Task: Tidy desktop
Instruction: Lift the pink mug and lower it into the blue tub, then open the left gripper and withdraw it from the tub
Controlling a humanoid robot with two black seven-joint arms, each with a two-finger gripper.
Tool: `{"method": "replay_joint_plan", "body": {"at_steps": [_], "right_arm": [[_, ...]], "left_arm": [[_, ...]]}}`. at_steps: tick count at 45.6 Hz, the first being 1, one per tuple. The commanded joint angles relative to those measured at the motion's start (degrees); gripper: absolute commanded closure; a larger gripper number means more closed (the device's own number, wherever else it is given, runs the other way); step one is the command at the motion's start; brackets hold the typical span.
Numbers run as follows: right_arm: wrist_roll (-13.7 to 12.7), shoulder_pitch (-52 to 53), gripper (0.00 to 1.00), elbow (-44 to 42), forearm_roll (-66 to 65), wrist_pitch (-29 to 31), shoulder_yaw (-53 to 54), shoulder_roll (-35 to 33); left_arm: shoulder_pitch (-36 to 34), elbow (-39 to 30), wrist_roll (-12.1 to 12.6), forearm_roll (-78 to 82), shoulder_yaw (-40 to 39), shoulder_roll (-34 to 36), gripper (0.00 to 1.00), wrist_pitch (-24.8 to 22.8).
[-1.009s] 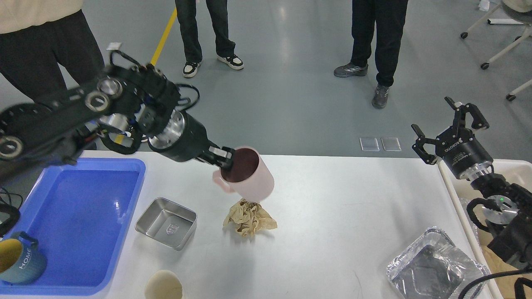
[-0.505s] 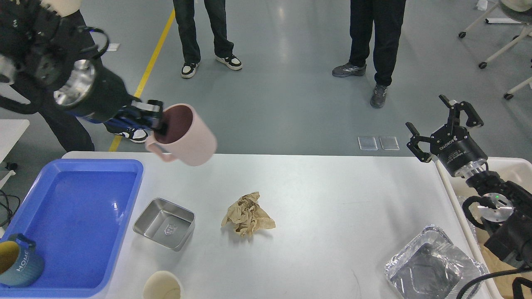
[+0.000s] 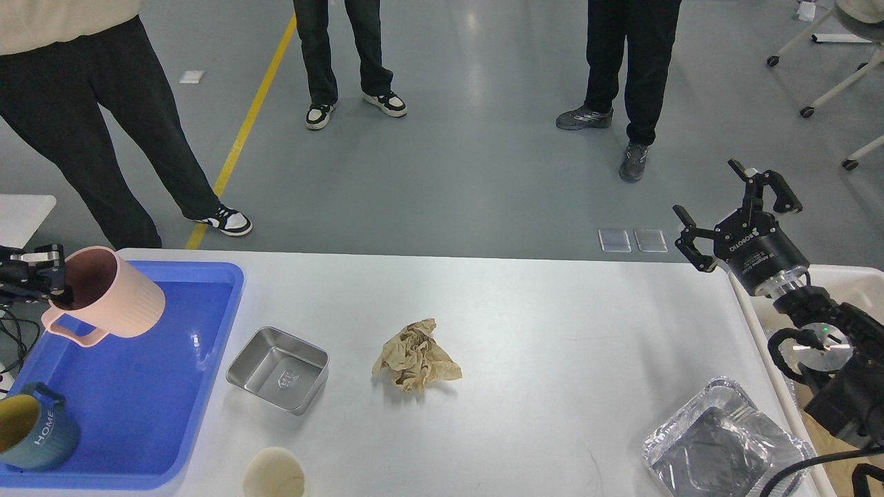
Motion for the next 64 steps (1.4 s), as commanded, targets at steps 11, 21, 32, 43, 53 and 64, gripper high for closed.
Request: {"method": "replay_joint_plan", "body": {"at_steps": [11, 21, 32, 43, 53, 64], "right_arm": [[0.1, -1.4, 0.00, 0.1, 0.1, 0.2, 0.1, -0.3], [0.1, -1.5, 0.00, 0.1, 0.0, 0.1, 0.0, -0.3], [0.1, -1.6, 0.00, 0.0, 0.0, 0.1, 0.1, -0.3], [0.1, -1.7, 0.00, 0.0, 0.0, 0.1, 0.0, -0.4], [0.1, -1.7, 0.00, 0.0, 0.0, 0.1, 0.0, -0.4], [0.1, -1.5, 0.00, 0.1, 0.0, 0.1, 0.0, -0.2]], "left_arm": [[26.9, 1.0, 0.0, 18.7, -27.7, -14.5, 1.00, 0.0], [31.8, 1.0, 0.0, 22.3, -32.0, -18.1, 1.00, 0.0], [34.5, 1.3, 0.0, 26.5, -34.4, -22.2, 1.00, 0.0], [34.5, 3.7, 0.0, 28.8, -35.5, -26.1, 0.93, 0.0], [34.0, 4.6, 0.0, 28.6, -35.7, -26.3, 0.49, 0.0], [33.3, 4.9, 0.0, 26.9, -36.8, -26.2, 0.04, 0.0]]}}
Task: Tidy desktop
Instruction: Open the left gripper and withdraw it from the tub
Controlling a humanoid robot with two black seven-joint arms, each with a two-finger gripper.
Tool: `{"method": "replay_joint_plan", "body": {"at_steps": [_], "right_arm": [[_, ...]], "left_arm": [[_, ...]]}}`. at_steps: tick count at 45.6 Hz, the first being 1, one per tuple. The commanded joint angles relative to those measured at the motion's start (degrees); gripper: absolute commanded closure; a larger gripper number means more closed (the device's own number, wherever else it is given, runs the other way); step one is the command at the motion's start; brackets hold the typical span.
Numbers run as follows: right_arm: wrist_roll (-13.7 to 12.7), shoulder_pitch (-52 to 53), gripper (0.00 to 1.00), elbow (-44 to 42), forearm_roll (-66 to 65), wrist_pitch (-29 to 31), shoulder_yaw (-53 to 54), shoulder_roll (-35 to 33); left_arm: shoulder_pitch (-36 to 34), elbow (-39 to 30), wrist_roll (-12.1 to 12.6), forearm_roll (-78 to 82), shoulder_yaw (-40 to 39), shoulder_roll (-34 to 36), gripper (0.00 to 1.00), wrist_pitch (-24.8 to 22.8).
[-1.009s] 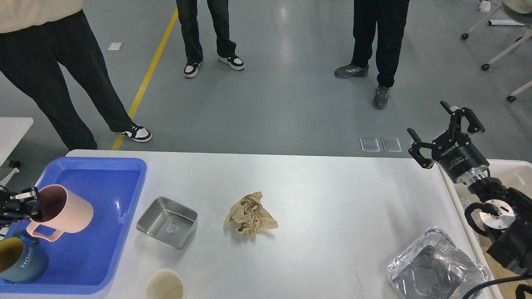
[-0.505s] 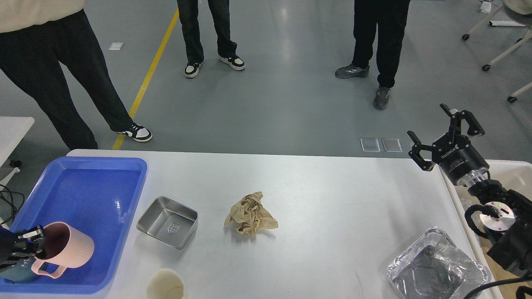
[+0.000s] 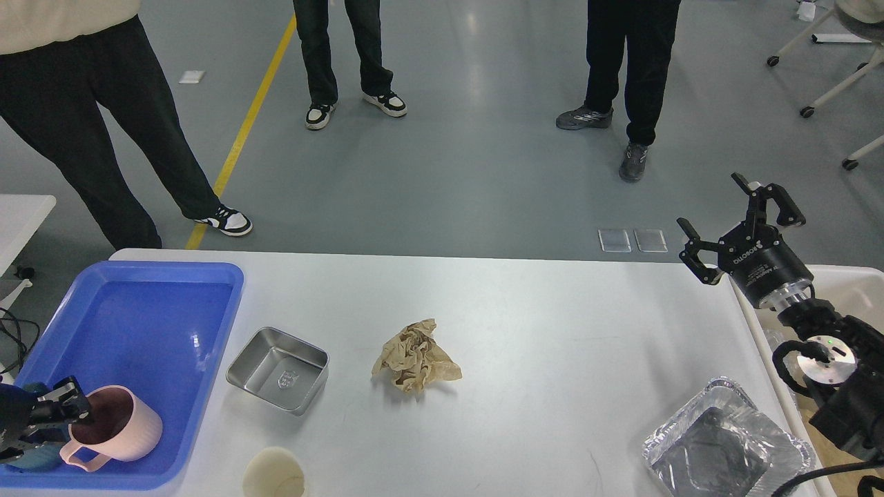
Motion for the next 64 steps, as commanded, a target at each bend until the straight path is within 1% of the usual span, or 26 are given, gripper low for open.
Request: {"method": "replay_joint_plan", "body": {"at_steps": [1, 4, 9, 15, 18, 22, 25, 26, 29, 32, 33, 38, 42, 46, 50, 53, 55, 58, 64], "right_arm": [[0.0, 0.1, 0.00, 0.0, 0.0, -0.1, 0.0, 0.1], [0.0, 0.1, 0.00, 0.0, 0.0, 0.0, 0.0, 0.1], [0.0, 0.2, 0.00, 0.1, 0.0, -0.1, 0.0, 0.2], [0.0, 0.3, 0.00, 0.1, 0.0, -0.1, 0.0, 0.3], [0.0, 0.3, 0.00, 0.1, 0.0, -0.1, 0.0, 0.2], [0.0, 0.4, 0.00, 0.0, 0.0, -0.1, 0.0, 0.3], [0.0, 0.5, 0.00, 0.1, 0.0, -0.1, 0.0, 0.3], [0.0, 0.5, 0.00, 0.1, 0.0, -0.1, 0.0, 0.3], [0.0, 0.5, 0.00, 0.1, 0.0, -0.2, 0.0, 0.4], [0.0, 0.3, 0.00, 0.1, 0.0, -0.2, 0.0, 0.4], [0.0, 0.3, 0.00, 0.1, 0.0, -0.2, 0.0, 0.4], [0.0, 0.1, 0.00, 0.4, 0.0, -0.2, 0.0, 0.0], [0.0, 0.1, 0.00, 0.4, 0.0, -0.2, 0.0, -0.1], [0.0, 0.1, 0.00, 0.4, 0.0, -0.2, 0.0, -0.2], [0.0, 0.1, 0.00, 0.4, 0.0, -0.2, 0.0, -0.3], [0.0, 0.1, 0.00, 0.4, 0.0, -0.2, 0.0, -0.3], [0.0, 0.1, 0.00, 0.4, 0.0, -0.2, 0.0, -0.3], [0.0, 0.1, 0.00, 0.4, 0.0, -0.2, 0.0, -0.2], [0.0, 0.1, 0.00, 0.4, 0.0, -0.2, 0.0, -0.3]], "left_arm": [[-0.8, 0.1, 0.0, -1.8, -0.5, 0.1, 0.04, 0.0], [-2.4, 0.1, 0.0, -4.3, -0.7, 0.4, 0.04, 0.0], [-7.3, 0.1, 0.1, -8.7, -0.3, 0.8, 0.04, 0.0], [-14.6, 0.5, 0.7, -17.4, 0.2, 4.0, 0.04, 0.0], [-18.4, 2.1, 0.8, -20.2, 0.3, 5.8, 0.04, 0.0], [-25.0, 4.4, 0.9, -20.4, 1.6, 5.3, 0.04, 0.0], [-28.4, 5.8, 0.9, -20.2, 5.5, 3.3, 0.04, 0.0], [-28.9, 5.9, 0.5, -20.1, 6.7, 2.1, 0.04, 0.0], [-29.7, 5.9, 0.0, -19.8, 7.8, -3.2, 0.04, 0.0], [-30.8, 5.9, 0.0, -19.8, 7.8, -9.3, 0.04, 0.0], [-31.0, 5.9, 0.0, -19.8, 7.8, -11.2, 0.04, 0.8], [-32.1, 6.1, -0.4, -20.2, 7.6, -20.0, 0.04, 12.1], [-32.9, 6.2, -1.9, -20.5, 7.5, -25.9, 0.03, 18.0], [-33.0, 6.2, -3.5, -20.8, 7.3, -29.7, 0.03, 21.8], [-33.5, 6.5, -3.6, -22.9, 6.5, -32.6, 0.03, 26.1], [-33.4, 6.5, -3.6, -27.7, 5.5, -34.5, 0.03, 29.0], [-33.3, 6.6, -3.8, -30.9, 4.9, -34.7, 0.03, 30.6], [-33.0, 6.4, -4.0, -33.8, 3.9, -35.0, 0.03, 31.4], [-32.8, 6.0, -4.1, -34.7, 2.7, -35.3, 0.03, 35.0]]}}
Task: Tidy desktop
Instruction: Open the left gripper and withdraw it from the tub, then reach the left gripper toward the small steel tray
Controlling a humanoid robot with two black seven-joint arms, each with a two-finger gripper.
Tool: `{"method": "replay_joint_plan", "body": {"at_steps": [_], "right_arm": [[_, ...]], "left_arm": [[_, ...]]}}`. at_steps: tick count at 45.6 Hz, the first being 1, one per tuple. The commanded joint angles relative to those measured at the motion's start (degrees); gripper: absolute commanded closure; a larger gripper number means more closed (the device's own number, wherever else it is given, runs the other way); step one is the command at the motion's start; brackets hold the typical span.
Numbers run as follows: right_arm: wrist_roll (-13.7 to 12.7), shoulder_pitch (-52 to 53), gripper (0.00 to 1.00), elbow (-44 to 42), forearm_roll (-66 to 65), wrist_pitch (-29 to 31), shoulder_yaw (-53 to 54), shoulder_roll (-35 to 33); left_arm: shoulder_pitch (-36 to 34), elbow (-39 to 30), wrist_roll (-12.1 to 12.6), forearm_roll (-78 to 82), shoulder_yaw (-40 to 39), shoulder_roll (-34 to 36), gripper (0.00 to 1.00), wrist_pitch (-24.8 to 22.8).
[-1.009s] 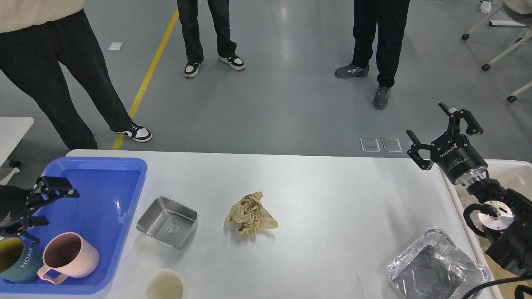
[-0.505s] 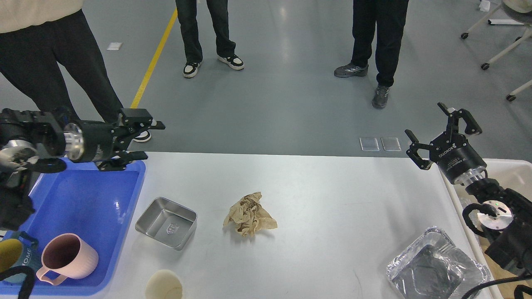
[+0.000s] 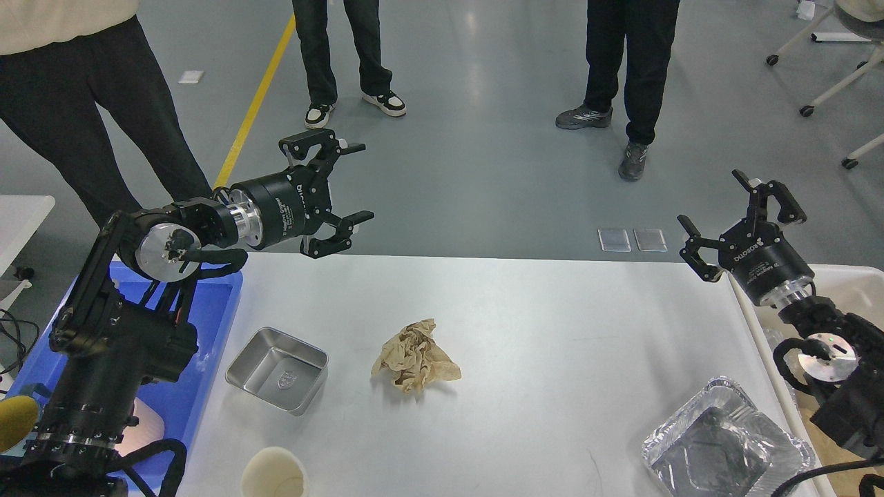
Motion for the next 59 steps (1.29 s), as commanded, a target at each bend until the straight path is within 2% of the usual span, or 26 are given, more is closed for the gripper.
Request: {"method": "replay_joint_plan", "body": {"at_steps": [1, 6, 13, 18, 22, 25, 26, 31, 41, 44, 50, 55, 57, 59], "right_arm": [[0.0, 0.0, 0.00, 0.0, 0.0, 0.0, 0.0, 0.0], [0.0, 0.0, 0.00, 0.0, 0.0, 0.0, 0.0, -0.3], [0.0, 0.0, 0.00, 0.0, 0.0, 0.0, 0.0, -0.3], [0.0, 0.0, 0.00, 0.0, 0.0, 0.0, 0.0, -0.2], [0.0, 0.0, 0.00, 0.0, 0.0, 0.0, 0.0, -0.3], [0.0, 0.0, 0.00, 0.0, 0.0, 0.0, 0.0, -0.3], [0.0, 0.0, 0.00, 0.1, 0.0, 0.1, 0.0, -0.3], [0.0, 0.0, 0.00, 0.1, 0.0, 0.1, 0.0, -0.2], [0.0, 0.0, 0.00, 0.1, 0.0, 0.2, 0.0, -0.1], [0.0, 0.0, 0.00, 0.6, 0.0, 0.1, 0.0, -0.2], [0.0, -0.1, 0.00, 1.3, 0.0, 0.1, 0.0, -0.3], [0.0, -0.1, 0.00, 1.7, 0.0, 0.0, 0.0, -0.4], [0.0, -0.2, 0.00, 1.9, 0.0, 0.0, 0.0, -0.4], [0.0, -0.5, 0.00, 1.9, 0.0, 0.0, 0.0, -0.5]], "left_arm": [[0.2, -0.3, -0.1, -1.1, -0.8, 0.4, 0.04, 3.3], [0.2, -0.3, 0.8, -2.5, -1.3, 2.7, 0.03, 3.2], [0.7, 1.7, 0.4, -6.1, -1.1, 3.2, 0.03, 2.2], [3.7, -3.0, 1.3, -6.0, 0.2, 4.9, 0.03, 1.4], [5.4, -10.0, 4.7, -6.4, 2.5, 11.5, 0.03, 1.3], [7.2, -13.0, 5.7, -6.8, 4.4, 15.2, 0.03, 1.2], [9.5, -17.5, 6.1, -8.4, 6.3, 20.3, 0.03, 1.4], [13.0, -25.2, 7.3, -16.2, 8.0, 32.6, 0.04, 2.1], [17.3, -31.8, 7.2, -35.2, 6.5, 63.4, 0.04, 0.4], [17.6, -30.7, 6.3, -38.3, 6.5, 71.0, 0.04, -5.3], [22.0, -21.5, 3.1, -32.4, 5.9, 73.0, 0.05, -21.6], [22.3, -11.6, -4.6, -22.1, 3.4, 66.6, 0.05, -32.1], [22.3, -7.5, -6.4, -18.8, 0.7, 61.5, 0.05, -32.1], [22.4, -4.8, -7.1, -16.4, -3.1, 56.3, 0.05, -32.1]]}}
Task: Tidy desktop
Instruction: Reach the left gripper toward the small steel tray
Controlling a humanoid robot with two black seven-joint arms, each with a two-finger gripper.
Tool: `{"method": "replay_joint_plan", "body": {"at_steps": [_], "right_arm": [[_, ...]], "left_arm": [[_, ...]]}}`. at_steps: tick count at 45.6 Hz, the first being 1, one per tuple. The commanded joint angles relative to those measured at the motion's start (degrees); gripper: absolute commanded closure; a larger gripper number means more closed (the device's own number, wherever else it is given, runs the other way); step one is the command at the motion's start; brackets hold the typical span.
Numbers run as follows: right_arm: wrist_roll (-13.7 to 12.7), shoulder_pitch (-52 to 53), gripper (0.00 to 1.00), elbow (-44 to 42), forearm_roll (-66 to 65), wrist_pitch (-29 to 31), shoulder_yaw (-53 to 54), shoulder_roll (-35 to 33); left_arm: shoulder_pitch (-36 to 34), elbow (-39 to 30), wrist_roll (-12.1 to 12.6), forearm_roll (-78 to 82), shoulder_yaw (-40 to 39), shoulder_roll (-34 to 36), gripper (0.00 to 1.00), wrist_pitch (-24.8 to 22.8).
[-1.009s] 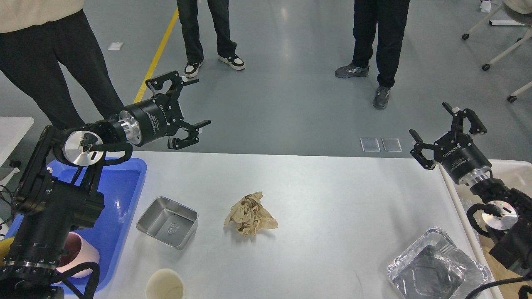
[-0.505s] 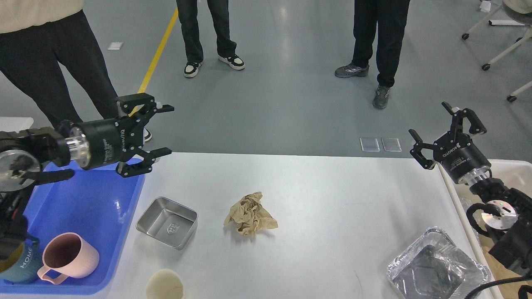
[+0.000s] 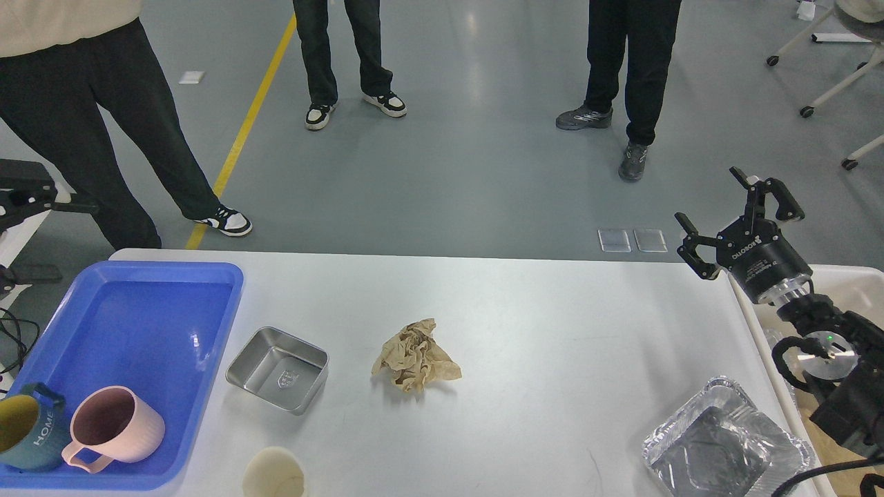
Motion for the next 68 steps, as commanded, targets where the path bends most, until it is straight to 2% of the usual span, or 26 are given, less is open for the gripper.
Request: {"method": "replay_joint_plan", "body": {"at_steps": [1, 4, 8, 13, 20, 29, 35, 43, 47, 57, 68], "right_arm": [[0.0, -0.6, 0.00, 0.2, 0.0, 0.0, 0.0, -0.2], [0.0, -1.0, 0.00, 0.2, 0.0, 0.0, 0.0, -0.6], [0.0, -1.7, 0.00, 0.3, 0.0, 0.0, 0.0, -0.6], [0.0, -2.3, 0.00, 0.2, 0.0, 0.0, 0.0, -0.6], [0.0, -2.2, 0.00, 0.2, 0.0, 0.1, -0.1, -0.6], [0.0, -1.8, 0.00, 0.2, 0.0, -0.5, -0.1, 0.0], [0.0, -1.9, 0.00, 0.2, 0.0, -0.6, -0.1, 0.1], [0.0, -2.0, 0.00, 0.2, -1.1, -0.6, -0.1, 0.1], [0.0, -2.2, 0.00, 0.2, -1.8, -0.6, -0.1, 0.2], [0.0, -2.5, 0.00, 0.2, -2.1, -0.6, -0.1, 0.2], [0.0, -2.8, 0.00, 0.3, -2.1, -0.6, -0.1, 0.1]], "left_arm": [[0.5, 9.8, -4.1, 8.7, -8.9, -13.3, 0.05, -2.8], [1.0, 12.1, -4.2, 12.4, -14.1, -19.9, 0.06, -2.8], [3.6, 12.3, -4.0, 14.9, -16.7, -25.7, 0.06, -2.8], [8.7, 10.9, -2.8, 14.4, -17.6, -25.7, 0.06, -2.8], [11.5, 8.4, -0.3, 13.5, -17.9, -24.6, 0.06, -2.8], [14.2, 5.7, 2.8, 7.2, -18.4, -18.3, 0.06, -2.8], [17.3, 2.6, 5.2, -4.3, -17.9, -9.4, 0.06, -2.8], [19.0, 2.1, 5.9, -17.0, -17.8, 4.2, 0.06, -2.8], [19.6, 2.2, 6.6, -19.7, -16.8, 8.8, 0.06, -2.8], [19.7, 2.0, 6.6, -19.2, -12.7, 8.7, 0.06, -2.8], [19.7, 0.1, 6.6, -19.2, -12.4, 8.3, 0.06, -2.8]]}}
